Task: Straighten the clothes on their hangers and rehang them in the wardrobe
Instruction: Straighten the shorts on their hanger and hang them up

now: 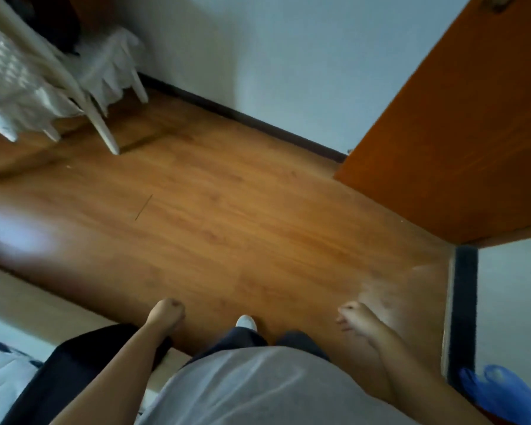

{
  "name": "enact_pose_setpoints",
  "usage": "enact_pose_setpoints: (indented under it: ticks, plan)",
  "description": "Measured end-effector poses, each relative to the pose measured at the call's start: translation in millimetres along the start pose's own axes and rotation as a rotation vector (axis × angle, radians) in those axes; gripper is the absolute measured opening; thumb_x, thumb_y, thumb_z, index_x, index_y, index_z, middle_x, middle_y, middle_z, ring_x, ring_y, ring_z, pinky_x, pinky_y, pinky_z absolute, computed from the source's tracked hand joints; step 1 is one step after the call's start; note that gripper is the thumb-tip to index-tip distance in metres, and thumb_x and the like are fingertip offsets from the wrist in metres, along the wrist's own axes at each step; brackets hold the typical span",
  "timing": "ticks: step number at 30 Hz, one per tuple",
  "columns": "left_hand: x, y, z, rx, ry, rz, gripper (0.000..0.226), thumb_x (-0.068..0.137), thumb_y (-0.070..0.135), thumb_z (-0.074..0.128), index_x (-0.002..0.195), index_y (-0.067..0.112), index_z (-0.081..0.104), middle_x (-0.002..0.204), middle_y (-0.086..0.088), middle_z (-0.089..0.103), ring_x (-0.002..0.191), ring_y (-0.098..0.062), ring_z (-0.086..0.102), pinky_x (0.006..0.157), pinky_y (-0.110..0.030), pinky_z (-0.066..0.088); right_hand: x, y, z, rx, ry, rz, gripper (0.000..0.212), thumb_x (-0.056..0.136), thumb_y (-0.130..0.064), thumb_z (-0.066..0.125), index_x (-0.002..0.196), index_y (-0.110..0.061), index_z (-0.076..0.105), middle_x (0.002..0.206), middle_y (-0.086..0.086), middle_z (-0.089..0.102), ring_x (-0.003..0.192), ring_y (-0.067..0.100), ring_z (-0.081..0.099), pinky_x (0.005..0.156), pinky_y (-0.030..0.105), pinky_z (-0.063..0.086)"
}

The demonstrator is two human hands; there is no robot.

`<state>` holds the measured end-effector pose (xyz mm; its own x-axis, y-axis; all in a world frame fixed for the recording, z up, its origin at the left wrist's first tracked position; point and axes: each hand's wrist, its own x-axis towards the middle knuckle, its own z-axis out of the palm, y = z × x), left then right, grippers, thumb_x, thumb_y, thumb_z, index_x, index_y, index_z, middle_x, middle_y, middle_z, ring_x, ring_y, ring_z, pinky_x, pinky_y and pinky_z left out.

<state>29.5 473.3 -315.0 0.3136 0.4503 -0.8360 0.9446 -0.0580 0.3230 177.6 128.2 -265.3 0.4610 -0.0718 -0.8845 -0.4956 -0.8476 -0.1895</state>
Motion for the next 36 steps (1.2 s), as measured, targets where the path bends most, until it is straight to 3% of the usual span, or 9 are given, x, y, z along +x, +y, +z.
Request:
enact_pose_setpoints:
  ticks: [5,10,12,15,18,21,24,29,36]
  plan:
    - [10.6,14.7,-20.3,-0.441,0.064,-0.17,0.023,0.092,0.006,0.043,0.07,0.01,0.049,0.085,-0.015,0.056,0.059,-0.022,0.052,0.056,-0.028,0.042,43.7,-87.1,-29.7,-0.169,-0.026,-0.017,0.037,0.098,-0.02,0.038,0.129,0.0,0.045,0.123,0.019,0.058,0.093,0.027,0.057,0.055,0.022,0.036]
    - [39.9,15.3,-39.1,-0.732,0.156,-0.337,0.02,0.095,0.01,0.039,0.079,0.009,0.051,0.078,-0.009,0.058,0.06,-0.018,0.056,0.056,-0.027,0.029,85.5,-193.7,-60.9,-0.295,-0.044,-0.058,0.04,0.099,-0.019,0.035,0.134,0.0,0.038,0.123,0.016,0.057,0.096,0.026,0.056,0.091,0.036,0.04]
    - [47.3,23.0,-51.0,-0.746,0.221,-0.359,0.021,0.093,0.01,0.041,0.076,0.008,0.054,0.085,-0.013,0.06,0.065,-0.021,0.055,0.061,-0.027,0.03,100.6,-241.5,-66.6,-0.358,-0.064,-0.087,0.041,0.099,-0.019,0.034,0.135,0.0,0.038,0.124,0.016,0.056,0.098,0.026,0.056,0.095,0.037,0.04]
    - [54.1,44.1,-68.8,-0.775,0.258,-0.412,0.023,0.092,0.01,0.041,0.074,0.008,0.055,0.093,-0.016,0.062,0.068,-0.022,0.057,0.059,-0.028,0.029,118.7,-320.9,-71.2,-0.44,-0.087,-0.18,0.039,0.098,-0.019,0.036,0.132,-0.001,0.042,0.109,0.011,0.056,0.09,0.022,0.055,0.071,0.027,0.042]
    - [62.6,70.1,-88.4,-0.772,0.315,-0.418,0.027,0.09,0.007,0.042,0.065,0.009,0.053,0.091,-0.024,0.065,0.071,-0.027,0.058,0.06,-0.03,0.038,123.5,-399.8,-62.6,-0.542,-0.12,-0.272,0.036,0.098,-0.015,0.036,0.129,0.002,0.044,0.117,0.017,0.058,0.091,0.021,0.054,0.052,0.019,0.034]
    - [65.3,94.8,-110.6,-0.769,0.4,-0.369,0.017,0.088,0.003,0.043,0.078,0.007,0.055,0.083,-0.019,0.062,0.073,-0.027,0.059,0.062,-0.029,0.045,131.4,-469.8,-40.9,-0.684,-0.144,-0.353,0.034,0.098,-0.01,0.035,0.126,0.006,0.045,0.121,0.023,0.057,0.092,0.024,0.057,0.048,0.016,0.034]
    - [61.7,94.3,-128.3,-0.861,0.494,-0.366,0.015,0.087,0.005,0.044,0.095,0.009,0.056,0.084,-0.013,0.064,0.076,-0.026,0.062,0.055,-0.024,0.039,132.6,-522.0,-3.9,-0.899,-0.156,-0.417,0.032,0.096,-0.01,0.038,0.122,0.006,0.048,0.099,0.016,0.058,0.065,0.014,0.053,0.048,0.017,0.039]
    - [34.6,42.4,-138.3,-1.195,0.697,-0.47,0.018,0.09,0.001,0.043,0.101,0.001,0.057,0.083,-0.014,0.062,0.076,-0.028,0.06,0.072,-0.034,0.046,101.0,-584.4,93.4,-1.199,-0.201,-0.533,0.012,0.096,-0.018,0.038,0.099,-0.01,0.047,0.069,-0.003,0.055,0.045,0.006,0.048,0.04,0.016,0.03]
    - [16.3,-58.5,-158.7,-1.543,0.767,-0.658,0.022,0.093,0.005,0.036,0.105,0.003,0.055,0.096,-0.016,0.061,0.078,-0.025,0.058,0.056,-0.028,0.038,12.9,-627.6,253.8,-1.207,-0.304,-0.716,0.012,0.096,-0.018,0.039,0.098,-0.009,0.048,0.084,0.006,0.061,0.059,0.013,0.051,0.048,0.018,0.033]
